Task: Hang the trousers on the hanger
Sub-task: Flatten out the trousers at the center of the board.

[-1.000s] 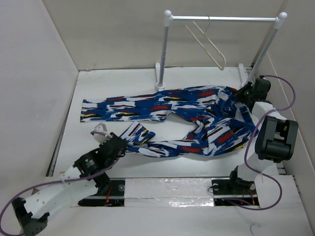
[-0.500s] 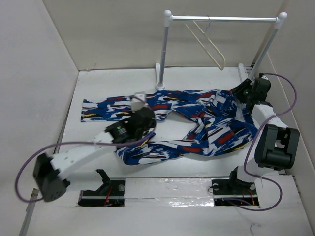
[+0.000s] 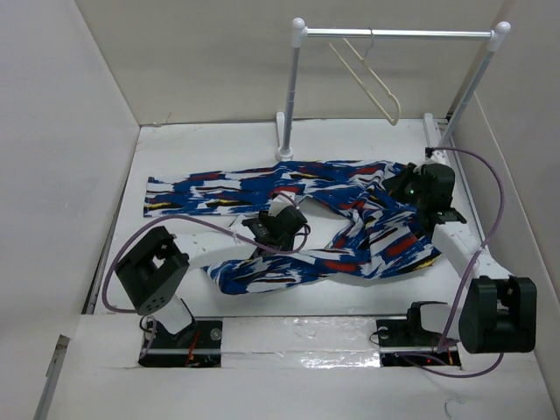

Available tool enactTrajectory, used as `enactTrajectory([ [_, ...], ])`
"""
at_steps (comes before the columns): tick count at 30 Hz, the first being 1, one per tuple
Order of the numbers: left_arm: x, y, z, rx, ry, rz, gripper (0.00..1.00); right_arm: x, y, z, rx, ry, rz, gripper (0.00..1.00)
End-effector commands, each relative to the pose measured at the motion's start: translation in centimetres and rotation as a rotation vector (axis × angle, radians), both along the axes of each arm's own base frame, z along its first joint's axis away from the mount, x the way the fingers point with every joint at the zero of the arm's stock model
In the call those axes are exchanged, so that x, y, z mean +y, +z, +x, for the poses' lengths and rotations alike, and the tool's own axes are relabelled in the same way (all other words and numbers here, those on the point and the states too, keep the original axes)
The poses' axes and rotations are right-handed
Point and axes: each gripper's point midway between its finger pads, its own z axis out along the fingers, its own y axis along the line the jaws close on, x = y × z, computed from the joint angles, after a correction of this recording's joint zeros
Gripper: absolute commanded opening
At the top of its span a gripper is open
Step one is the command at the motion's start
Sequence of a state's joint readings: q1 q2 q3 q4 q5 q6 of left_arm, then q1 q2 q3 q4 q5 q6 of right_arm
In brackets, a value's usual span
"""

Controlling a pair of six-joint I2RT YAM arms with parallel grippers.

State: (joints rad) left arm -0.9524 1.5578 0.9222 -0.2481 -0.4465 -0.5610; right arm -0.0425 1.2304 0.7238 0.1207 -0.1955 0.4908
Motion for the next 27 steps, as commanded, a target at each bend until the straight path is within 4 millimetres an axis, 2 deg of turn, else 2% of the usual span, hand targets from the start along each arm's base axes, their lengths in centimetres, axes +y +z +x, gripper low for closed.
enactTrajectory([
  [1, -0.1, -1.2, 0.8, -0.001, -0.005, 0.0, 0.49, 2.5, 2.1, -0.5, -0.105, 0.085, -0.037, 0.07],
  [3, 0.1, -2.0, 1.2, 0.008, 0.0, 0.019, 0.47, 4.1, 1.6, -1.3, -0.102, 0.13, -0.043, 0.11],
  [4, 0.1, -2.2, 1.3, 0.008, 0.002, 0.028, 0.45, 4.3, 1.9, -1.6, -0.11, 0.131, -0.044, 0.11],
  [5, 0.6, -2.4, 1.6, 0.004, 0.025, 0.038, 0.36, 4.1, 1.7, -1.7, -0.109, 0.121, -0.049, 0.12],
  [7, 1.1, -2.9, 1.6, 0.003, 0.049, 0.058, 0.32, 4.5, 1.5, -2.2, -0.108, 0.136, -0.049, 0.15],
  [11, 2.8, -2.9, 2.5, -0.025, 0.142, 0.077, 0.0, 5.1, 1.8, -2.9, -0.123, 0.159, -0.039, 0.16],
  [14, 4.1, -0.8, 3.4, -0.104, 0.237, 0.055, 0.0, 6.0, 1.8, -3.4, -0.131, 0.185, -0.043, 0.16],
  [16, 5.9, 1.8, 4.2, -0.179, 0.351, 0.003, 0.0, 6.6, 1.8, -3.7, -0.135, 0.202, -0.058, 0.17],
  [17, 6.7, 4.2, 4.5, -0.229, 0.399, -0.061, 0.0, 6.4, 1.7, -3.7, -0.134, 0.192, -0.065, 0.17],
  [18, 8.1, 5.0, 4.4, -0.253, 0.456, -0.086, 0.0, 6.7, 1.8, -3.9, -0.137, 0.204, -0.07, 0.17],
  [19, 10.9, 6.2, 4.6, -0.298, 0.556, -0.08, 0.0, 6.7, 1.8, -3.9, -0.135, 0.207, -0.078, 0.17],
  [20, 12.5, 7.5, 4.6, -0.34, 0.658, -0.154, 0.0, 6.9, 1.6, -4.2, -0.124, 0.217, -0.082, 0.18],
  [21, 14.9, 10.1, 3.9, -0.405, 0.739, -0.248, 0.0, 7.2, 2.0, -4.4, -0.131, 0.225, -0.085, 0.18],
  [22, 17.2, 11.3, 3.5, -0.448, 0.817, -0.286, 0.0, 7.5, 2.0, -4.5, -0.13, 0.231, -0.089, 0.18],
  [23, 21.2, 14.8, 2.7, -0.555, 0.951, -0.425, 0.0, 7.7, 2.2, -4.6, -0.139, 0.235, -0.091, 0.18],
  [25, 25.0, 16.7, 0.9, -0.668, 1.055, -0.52, 0.0, 8.1, 2.1, -4.7, -0.138, 0.249, -0.097, 0.19],
  [26, 27.3, 18.0, -0.1, -0.744, 1.11, -0.561, 0.03, 8.5, 1.8, -4.9, -0.127, 0.266, -0.098, 0.19],
  [27, 28.6, 19.6, -1.9, -0.83, 1.116, -0.634, 0.1, 8.5, 1.6, -4.9, -0.118, 0.27, -0.099, 0.19],
])
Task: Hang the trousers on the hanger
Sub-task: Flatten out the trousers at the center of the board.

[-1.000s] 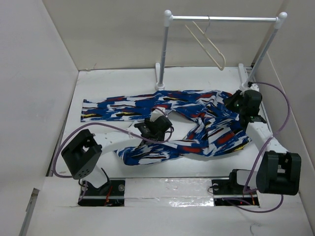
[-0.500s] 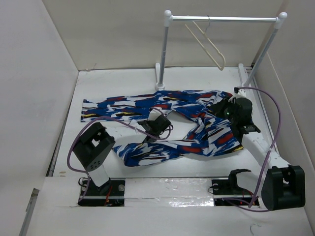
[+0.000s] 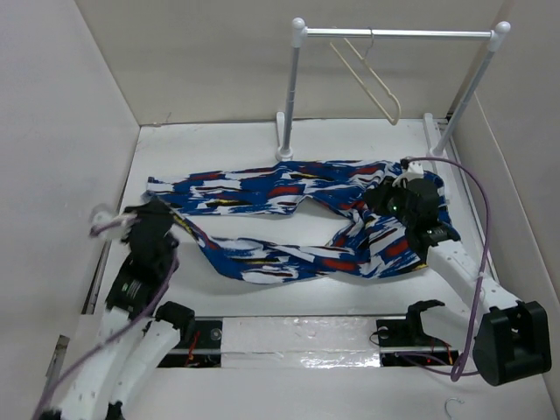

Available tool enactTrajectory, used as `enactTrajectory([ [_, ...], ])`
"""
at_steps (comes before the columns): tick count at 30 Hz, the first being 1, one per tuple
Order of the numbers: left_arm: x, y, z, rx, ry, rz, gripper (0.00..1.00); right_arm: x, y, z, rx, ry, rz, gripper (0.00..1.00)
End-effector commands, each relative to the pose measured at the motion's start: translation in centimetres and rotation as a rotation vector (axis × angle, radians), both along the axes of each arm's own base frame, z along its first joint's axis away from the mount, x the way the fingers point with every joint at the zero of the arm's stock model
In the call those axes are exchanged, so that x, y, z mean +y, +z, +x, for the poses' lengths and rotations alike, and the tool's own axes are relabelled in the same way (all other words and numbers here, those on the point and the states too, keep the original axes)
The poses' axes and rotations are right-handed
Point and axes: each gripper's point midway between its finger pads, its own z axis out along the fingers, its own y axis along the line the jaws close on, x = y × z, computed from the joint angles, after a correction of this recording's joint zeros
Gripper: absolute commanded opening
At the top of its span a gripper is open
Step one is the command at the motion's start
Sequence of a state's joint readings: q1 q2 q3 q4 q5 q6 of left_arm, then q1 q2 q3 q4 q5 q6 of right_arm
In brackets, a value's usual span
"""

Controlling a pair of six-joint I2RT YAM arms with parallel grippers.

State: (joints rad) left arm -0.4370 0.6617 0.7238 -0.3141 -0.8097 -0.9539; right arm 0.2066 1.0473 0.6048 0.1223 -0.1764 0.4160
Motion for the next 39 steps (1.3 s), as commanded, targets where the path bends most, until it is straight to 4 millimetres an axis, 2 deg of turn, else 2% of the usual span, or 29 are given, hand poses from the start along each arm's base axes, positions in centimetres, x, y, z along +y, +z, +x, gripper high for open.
enactTrajectory([
  [1, 5.4, 1.3, -4.5, -0.171, 0.197, -0.07, 0.17, 0.4, 0.9, 0.2, -0.035, 0.023, -0.035, 0.2],
  [2, 5.9, 1.5, -5.3, -0.198, 0.212, -0.08, 0.4, 0.6, 0.5, 0.1, -0.017, 0.03, -0.043, 0.2],
  [3, 6.4, 2.2, -6.2, -0.232, 0.223, -0.098, 0.54, 0.7, 0.4, 0.2, -0.015, 0.031, -0.046, 0.2],
  [5, 7.1, 1.3, -7.3, -0.202, 0.265, -0.106, 0.74, 0.9, -0.1, 0.3, 0.008, 0.046, -0.049, 0.23],
  [9, 8.0, 3.5, -8.4, -0.242, 0.299, -0.116, 0.74, 1.0, -0.7, 0.4, 0.023, 0.047, -0.046, 0.25],
  [10, 7.8, 4.9, -8.0, -0.285, 0.283, -0.116, 0.73, 1.1, -0.9, 0.4, 0.028, 0.05, -0.044, 0.25],
  [13, 5.9, 5.0, -5.4, -0.232, 0.19, -0.059, 0.73, 1.0, -1.0, 0.5, 0.028, 0.044, -0.043, 0.24],
  [14, 5.1, 4.6, -4.4, -0.201, 0.162, -0.044, 0.73, 0.9, -0.9, 0.6, 0.025, 0.035, -0.044, 0.18],
  [15, 4.0, 3.0, -2.2, -0.121, 0.133, -0.005, 0.73, 0.8, -0.8, 0.6, 0.024, 0.029, -0.046, 0.11],
  [16, 3.0, 2.7, -0.8, -0.101, 0.097, -0.011, 0.73, 0.3, -0.5, 0.6, 0.016, 0.013, -0.043, 0.0],
  [17, 2.2, 1.8, 0.4, -0.063, 0.082, -0.015, 0.73, 0.1, -0.4, 0.5, 0.015, 0.002, -0.048, 0.0],
  [18, 1.1, -0.4, 2.4, 0.025, 0.054, 0.02, 0.73, 0.0, -0.2, 0.3, 0.009, 0.0, -0.051, 0.0],
  [19, 0.1, -0.2, 4.1, 0.007, 0.015, 0.006, 0.73, -0.2, 0.5, -0.1, -0.008, -0.006, -0.051, 0.0],
  [20, -0.6, -1.2, 5.2, 0.042, -0.007, 0.01, 0.73, -0.8, 0.3, -0.4, 0.0, -0.03, -0.065, 0.0],
  [21, -0.2, -3.8, 6.9, 0.131, 0.004, 0.03, 0.73, -1.5, 0.4, -0.5, -0.002, -0.057, -0.07, 0.0],
  [22, -1.0, -3.7, 8.4, 0.14, -0.05, -0.006, 0.73, -2.3, 0.0, -0.7, 0.005, -0.088, -0.079, 0.0],
  [23, -0.8, -4.8, 9.3, 0.181, -0.05, -0.023, 0.73, -3.1, 0.2, -0.9, -0.002, -0.125, -0.086, 0.0],
  [24, 0.5, -7.2, 10.3, 0.256, -0.019, -0.037, 0.73, -3.6, 0.0, -1.1, 0.002, -0.138, -0.086, 0.05],
  [26, 0.7, -8.6, 11.6, 0.273, -0.042, -0.07, 0.74, -3.9, -0.4, -1.7, 0.009, -0.136, -0.067, 0.18],
  [27, 1.3, -10.2, 12.1, 0.309, -0.03, -0.075, 0.74, -4.2, -0.8, -1.9, 0.017, -0.146, -0.062, 0.25],
  [28, 2.5, -10.6, 12.6, 0.311, -0.007, -0.083, 0.75, -4.3, -1.4, -2.1, 0.027, -0.149, -0.066, 0.37],
  [29, 3.2, -11.4, 12.8, 0.338, 0.002, -0.074, 0.76, -4.3, -2.3, -2.3, 0.041, -0.152, -0.065, 0.43],
  [30, 3.8, -13.5, 13.2, 0.398, 0.009, -0.075, 0.76, -4.3, -2.7, -2.4, 0.047, -0.149, -0.065, 0.48],
  [31, 4.5, -13.4, 14.3, 0.4, -0.002, -0.094, 0.76, -4.1, -3.1, -2.5, 0.059, -0.14, -0.06, 0.49],
  [32, 4.8, -14.2, 14.8, 0.429, -0.004, -0.097, 0.76, -3.8, -3.7, -2.9, 0.088, -0.117, -0.053, 0.5],
  [33, 5.2, -16.5, 14.9, 0.5, 0.004, -0.105, 0.76, -3.7, -4.0, -3.0, 0.099, -0.111, -0.055, 0.5],
  [35, 6.2, -17.3, 15.7, 0.525, 0.011, -0.121, 0.75, -3.0, -5.0, -3.5, 0.128, -0.08, -0.04, 0.51],
  [36, 6.2, -18.5, 15.8, 0.554, 0.006, -0.123, 0.75, -3.0, -6.2, -4.1, 0.156, -0.076, -0.042, 0.51],
  [39, 7.7, -20.0, 16.2, 0.57, 0.026, -0.145, 0.75, -3.5, -8.8, -5.5, 0.237, -0.108, -0.046, 0.51],
])
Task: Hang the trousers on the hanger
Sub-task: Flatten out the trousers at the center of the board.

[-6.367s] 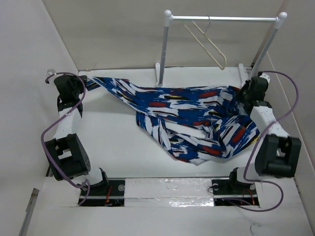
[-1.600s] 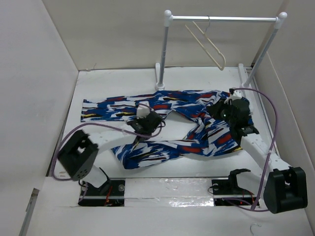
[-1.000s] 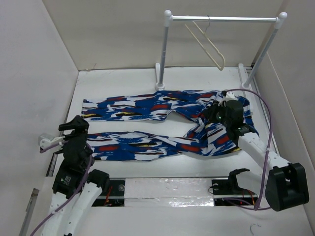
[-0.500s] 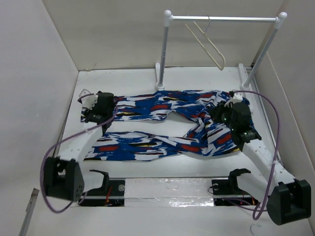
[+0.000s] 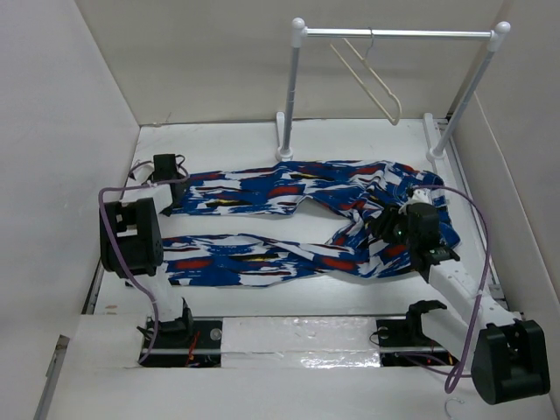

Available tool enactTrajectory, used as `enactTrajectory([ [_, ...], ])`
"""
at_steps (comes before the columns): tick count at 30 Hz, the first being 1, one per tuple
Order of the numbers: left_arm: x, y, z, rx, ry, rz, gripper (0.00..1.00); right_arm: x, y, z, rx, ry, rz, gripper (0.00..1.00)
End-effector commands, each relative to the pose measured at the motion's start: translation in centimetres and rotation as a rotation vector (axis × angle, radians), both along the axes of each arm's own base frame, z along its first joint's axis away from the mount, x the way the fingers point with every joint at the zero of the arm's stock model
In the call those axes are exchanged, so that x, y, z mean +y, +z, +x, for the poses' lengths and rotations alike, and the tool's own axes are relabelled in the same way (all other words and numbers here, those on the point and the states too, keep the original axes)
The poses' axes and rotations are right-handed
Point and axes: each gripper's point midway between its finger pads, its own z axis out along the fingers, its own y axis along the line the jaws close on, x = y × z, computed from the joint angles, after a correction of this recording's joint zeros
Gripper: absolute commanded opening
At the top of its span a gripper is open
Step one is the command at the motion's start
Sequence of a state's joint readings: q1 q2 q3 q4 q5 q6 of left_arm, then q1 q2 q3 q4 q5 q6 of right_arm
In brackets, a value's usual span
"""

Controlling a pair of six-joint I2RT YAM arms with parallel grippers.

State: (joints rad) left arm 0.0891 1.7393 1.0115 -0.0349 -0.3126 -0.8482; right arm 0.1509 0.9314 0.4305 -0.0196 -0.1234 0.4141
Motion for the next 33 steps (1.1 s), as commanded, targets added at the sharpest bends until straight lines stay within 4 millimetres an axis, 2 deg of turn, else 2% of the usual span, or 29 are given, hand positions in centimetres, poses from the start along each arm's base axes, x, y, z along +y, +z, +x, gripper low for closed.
enactTrajectory([
  [1, 0.7, 0.4, 1.5, -0.018, -0.021, -0.031, 0.74, -0.1, -2.7, -1.6, 0.075, -0.017, 0.014, 0.51],
  [3, 1.6, -0.3, 1.8, -0.011, -0.004, -0.048, 0.74, 0.0, -3.9, -2.3, 0.12, -0.025, 0.028, 0.52],
  [5, 1.9, 0.0, 2.9, -0.036, -0.007, -0.078, 0.74, 0.4, -4.0, -3.0, 0.154, -0.02, 0.021, 0.52],
  [6, 2.9, -0.5, 3.0, -0.028, 0.014, -0.079, 0.74, 0.7, -4.0, -3.1, 0.157, -0.012, 0.024, 0.52],
  [7, 3.0, 0.0, 3.8, -0.046, 0.005, -0.104, 0.74, 1.4, -4.0, -3.3, 0.16, 0.01, 0.026, 0.52],
  [9, 3.8, -0.8, 4.2, -0.033, 0.014, -0.119, 0.74, 2.7, -4.5, -3.9, 0.208, 0.055, 0.064, 0.52],
  [10, 4.8, -0.2, 4.8, -0.045, 0.026, -0.12, 0.73, 3.5, -5.0, -4.4, 0.235, 0.084, 0.086, 0.52],
  [11, 5.4, -0.1, 5.0, -0.047, 0.026, -0.111, 0.73, 5.5, -5.2, -5.3, 0.261, 0.151, 0.142, 0.52],
  [12, 6.0, -0.7, 5.0, -0.031, 0.033, -0.108, 0.73, 6.5, -6.4, -6.1, 0.31, 0.178, 0.158, 0.52],
  [13, 6.8, 0.1, 5.7, -0.045, 0.036, -0.101, 0.73, 7.7, -7.0, -7.0, 0.345, 0.206, 0.177, 0.52],
  [14, 7.5, 0.2, 5.9, -0.045, 0.033, -0.089, 0.73, 10.4, -6.5, -7.8, 0.332, 0.271, 0.225, 0.52],
  [15, 7.7, 0.3, 6.2, -0.043, 0.027, -0.084, 0.73, 11.4, -7.2, -8.7, 0.354, 0.282, 0.235, 0.52],
  [16, 7.9, 1.2, 7.0, -0.06, 0.02, -0.073, 0.73, 12.5, -7.8, -9.3, 0.378, 0.293, 0.242, 0.52],
  [18, 7.7, 2.9, 7.9, -0.104, -0.021, -0.068, 0.74, 15.9, -6.0, -9.4, 0.356, 0.34, 0.287, 0.52],
  [20, 5.4, 5.1, 9.3, -0.159, -0.092, -0.061, 0.74, 16.3, -5.2, -9.0, 0.343, 0.346, 0.219, 0.52],
  [21, 4.7, 7.3, 9.5, -0.196, -0.11, -0.041, 0.74, 15.7, -4.2, -7.4, 0.286, 0.291, 0.174, 0.53],
  [22, 3.6, 8.3, 9.8, -0.226, -0.136, -0.039, 0.74, 15.7, -1.9, -6.0, 0.224, 0.271, 0.161, 0.53],
  [23, 2.4, 9.4, 10.0, -0.255, -0.164, -0.038, 0.75, 14.2, -0.6, -5.4, 0.186, 0.242, 0.113, 0.53],
  [24, -0.1, 11.4, 10.1, -0.293, -0.211, -0.036, 0.75, 12.9, 0.5, -4.3, 0.141, 0.2, 0.086, 0.54],
  [25, -1.6, 12.6, 10.3, -0.322, -0.241, -0.034, 0.75, 11.0, 1.6, -3.0, 0.11, 0.146, 0.074, 0.58],
  [26, -3.1, 14.1, 10.5, -0.358, -0.273, -0.024, 0.74, 9.5, 3.5, -2.7, 0.059, 0.135, 0.05, 0.62],
  [27, -4.8, 16.0, 10.4, -0.392, -0.304, -0.013, 0.74, 8.1, 4.2, -2.2, 0.032, 0.107, 0.032, 0.65],
  [28, -8.6, 17.2, 10.3, -0.413, -0.373, -0.011, 0.74, 5.8, 4.7, -1.3, 0.012, 0.041, 0.019, 0.75],
  [29, -10.7, 18.2, 9.9, -0.43, -0.417, -0.005, 0.72, 4.1, 4.7, -1.1, 0.001, 0.012, -0.016, 0.76],
  [30, -12.8, 20.1, 9.2, -0.467, -0.457, -0.009, 0.69, 2.2, 5.1, -0.6, -0.027, -0.051, -0.036, 0.76],
  [31, -17.4, 20.3, 7.8, -0.477, -0.542, -0.032, 0.66, 0.5, 4.8, -0.2, -0.029, -0.104, -0.053, 0.7],
  [32, -20.0, 20.8, 6.7, -0.502, -0.595, -0.049, 0.63, -2.7, 4.7, 0.6, -0.04, -0.199, -0.073, 0.57],
  [33, -22.4, 23.0, 4.9, -0.571, -0.654, -0.062, 0.58, -4.6, 3.6, 0.9, -0.022, -0.263, -0.094, 0.32],
])
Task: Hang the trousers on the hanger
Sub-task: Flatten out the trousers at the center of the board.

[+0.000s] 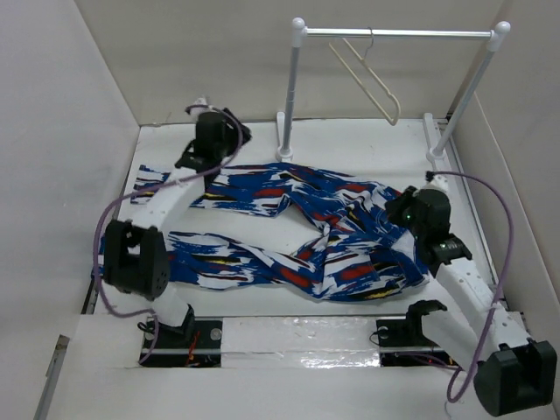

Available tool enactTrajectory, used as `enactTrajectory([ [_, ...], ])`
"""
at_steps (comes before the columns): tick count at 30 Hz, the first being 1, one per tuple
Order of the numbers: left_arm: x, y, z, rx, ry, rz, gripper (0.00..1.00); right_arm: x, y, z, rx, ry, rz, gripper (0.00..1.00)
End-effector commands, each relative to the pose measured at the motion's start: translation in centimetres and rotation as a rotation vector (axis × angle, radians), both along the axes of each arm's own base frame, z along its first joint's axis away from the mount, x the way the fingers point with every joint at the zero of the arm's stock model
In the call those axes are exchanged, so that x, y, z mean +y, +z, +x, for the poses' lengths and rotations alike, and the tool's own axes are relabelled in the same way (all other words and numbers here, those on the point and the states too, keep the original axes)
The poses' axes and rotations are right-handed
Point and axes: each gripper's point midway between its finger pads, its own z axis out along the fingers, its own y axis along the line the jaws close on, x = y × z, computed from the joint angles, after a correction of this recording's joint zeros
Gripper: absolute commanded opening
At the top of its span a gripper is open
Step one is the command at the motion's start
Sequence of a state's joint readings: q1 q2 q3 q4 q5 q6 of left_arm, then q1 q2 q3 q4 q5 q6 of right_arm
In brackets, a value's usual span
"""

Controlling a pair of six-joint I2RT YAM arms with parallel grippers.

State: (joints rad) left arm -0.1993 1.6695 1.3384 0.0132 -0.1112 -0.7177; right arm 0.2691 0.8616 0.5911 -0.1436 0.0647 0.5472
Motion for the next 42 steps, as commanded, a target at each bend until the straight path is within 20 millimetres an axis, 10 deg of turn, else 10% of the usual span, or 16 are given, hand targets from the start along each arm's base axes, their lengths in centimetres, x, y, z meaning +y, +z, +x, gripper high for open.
enactTrajectory([
  [1, -7.5, 4.7, -4.8, -0.175, -0.178, -0.022, 0.54, -7.3, -3.8, 0.2, 0.094, -0.21, -0.138, 0.03],
  [2, -11.6, 4.4, -7.4, -0.181, -0.273, -0.029, 0.44, -8.5, -4.1, 0.7, 0.091, -0.23, -0.144, 0.01],
  [4, -13.7, 2.5, -10.3, -0.177, -0.345, -0.008, 0.34, -11.2, -6.1, 1.2, 0.163, -0.282, -0.11, 0.07],
  [7, -16.2, -1.7, -13.8, -0.11, -0.466, 0.022, 0.35, -12.0, -7.6, 1.8, 0.224, -0.279, -0.055, 0.49],
  [9, -17.4, -4.2, -15.7, -0.055, -0.517, 0.063, 0.45, -13.5, -7.9, 1.8, 0.233, -0.341, -0.059, 0.68],
  [15, -18.0, -9.3, -16.8, 0.017, -0.557, 0.124, 0.81, -14.6, -9.2, 2.8, 0.238, -0.363, -0.047, 0.72],
  [21, -18.9, -11.3, -15.5, 0.034, -0.567, 0.159, 0.82, -16.5, -8.4, 6.4, 0.226, -0.384, -0.044, 0.63],
  [27, -17.7, -13.2, -13.1, 0.034, -0.493, 0.126, 0.74, -16.3, -6.0, 9.7, 0.115, -0.305, -0.007, 0.01],
  [33, -17.5, -13.5, -11.2, 0.003, -0.424, 0.048, 0.0, -16.8, -2.5, 11.9, 0.083, -0.291, -0.049, 0.0],
  [42, -14.4, -12.2, -13.1, -0.031, -0.372, 0.071, 0.0, -21.8, 1.8, 18.3, 0.044, -0.328, -0.112, 0.0],
])
